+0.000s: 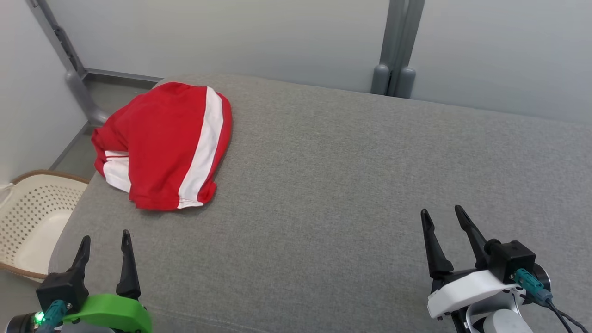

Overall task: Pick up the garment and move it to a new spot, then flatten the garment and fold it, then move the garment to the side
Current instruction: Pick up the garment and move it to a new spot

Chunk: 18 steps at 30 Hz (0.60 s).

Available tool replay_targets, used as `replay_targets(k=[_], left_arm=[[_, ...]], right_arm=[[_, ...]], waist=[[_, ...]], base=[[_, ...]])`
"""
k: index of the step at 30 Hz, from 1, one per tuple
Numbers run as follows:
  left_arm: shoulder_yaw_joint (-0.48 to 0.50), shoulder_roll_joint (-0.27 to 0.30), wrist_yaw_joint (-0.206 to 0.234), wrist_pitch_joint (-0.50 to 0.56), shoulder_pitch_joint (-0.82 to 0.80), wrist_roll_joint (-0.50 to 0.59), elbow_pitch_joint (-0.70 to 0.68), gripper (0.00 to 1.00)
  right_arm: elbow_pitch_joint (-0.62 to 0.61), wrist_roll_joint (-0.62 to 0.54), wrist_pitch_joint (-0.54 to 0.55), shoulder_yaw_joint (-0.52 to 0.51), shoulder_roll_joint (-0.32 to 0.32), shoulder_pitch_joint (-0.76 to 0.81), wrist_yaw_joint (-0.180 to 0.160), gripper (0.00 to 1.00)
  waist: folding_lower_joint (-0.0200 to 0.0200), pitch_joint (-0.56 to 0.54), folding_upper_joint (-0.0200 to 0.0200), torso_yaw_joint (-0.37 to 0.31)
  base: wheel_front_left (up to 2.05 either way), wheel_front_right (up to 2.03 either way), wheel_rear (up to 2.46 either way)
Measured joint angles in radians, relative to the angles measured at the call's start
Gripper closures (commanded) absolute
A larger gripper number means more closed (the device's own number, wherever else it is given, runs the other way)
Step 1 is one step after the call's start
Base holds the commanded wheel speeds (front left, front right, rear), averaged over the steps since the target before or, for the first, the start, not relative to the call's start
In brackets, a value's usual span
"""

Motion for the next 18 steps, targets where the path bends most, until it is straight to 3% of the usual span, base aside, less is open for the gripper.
replay_targets(k=[18], left_arm=[[0.010, 0.024, 0.018, 0.002, 0.019, -0.012, -0.003, 0.00]], right_arm=[[0.016, 0.019, 0.000, 0.025, 0.000, 0.000, 0.000, 0.00]], waist=[[0.0000, -0.010, 0.0000, 0.170]], base=[[0.00, 0.00, 0.00]])
